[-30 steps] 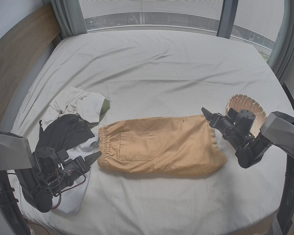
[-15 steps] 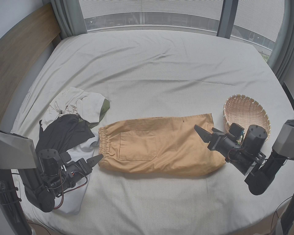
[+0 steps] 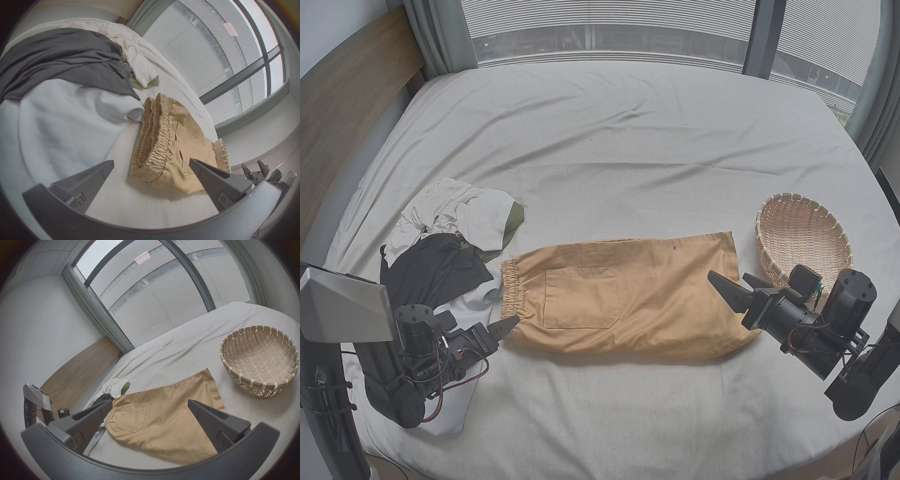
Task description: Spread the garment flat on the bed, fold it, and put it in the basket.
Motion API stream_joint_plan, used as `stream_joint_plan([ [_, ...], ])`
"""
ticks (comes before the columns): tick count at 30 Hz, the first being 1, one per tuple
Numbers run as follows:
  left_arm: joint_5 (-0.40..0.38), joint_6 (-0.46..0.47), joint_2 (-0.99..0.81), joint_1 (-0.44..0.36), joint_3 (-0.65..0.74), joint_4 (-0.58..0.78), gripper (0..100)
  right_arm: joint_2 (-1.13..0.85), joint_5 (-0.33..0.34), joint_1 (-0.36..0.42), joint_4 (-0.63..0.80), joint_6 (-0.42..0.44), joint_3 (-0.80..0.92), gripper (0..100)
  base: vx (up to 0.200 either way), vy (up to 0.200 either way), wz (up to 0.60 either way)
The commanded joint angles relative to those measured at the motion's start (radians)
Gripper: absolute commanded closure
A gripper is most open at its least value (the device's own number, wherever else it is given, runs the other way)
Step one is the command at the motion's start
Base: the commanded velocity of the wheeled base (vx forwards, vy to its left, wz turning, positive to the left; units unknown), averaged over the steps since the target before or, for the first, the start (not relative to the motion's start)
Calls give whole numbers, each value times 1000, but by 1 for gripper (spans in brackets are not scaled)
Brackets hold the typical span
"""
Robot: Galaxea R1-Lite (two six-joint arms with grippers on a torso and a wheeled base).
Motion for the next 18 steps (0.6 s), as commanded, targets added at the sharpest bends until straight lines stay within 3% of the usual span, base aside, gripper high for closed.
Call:
stream_joint_plan([
  [1,0,-4,77,-8,-71,-1,0,-19,-2,10,0,-1,11,0,0,0,0],
  [15,4,-50,146,-47,-263,-1,0,-34,-4,18,0,-1,22,0,0,0,0],
  [16,7,-51,147,-47,-272,-1,100,-34,-4,18,0,1,24,0,0,0,0],
  [18,9,-60,151,-45,-289,-1,100,-34,-4,18,0,1,25,0,0,0,0],
])
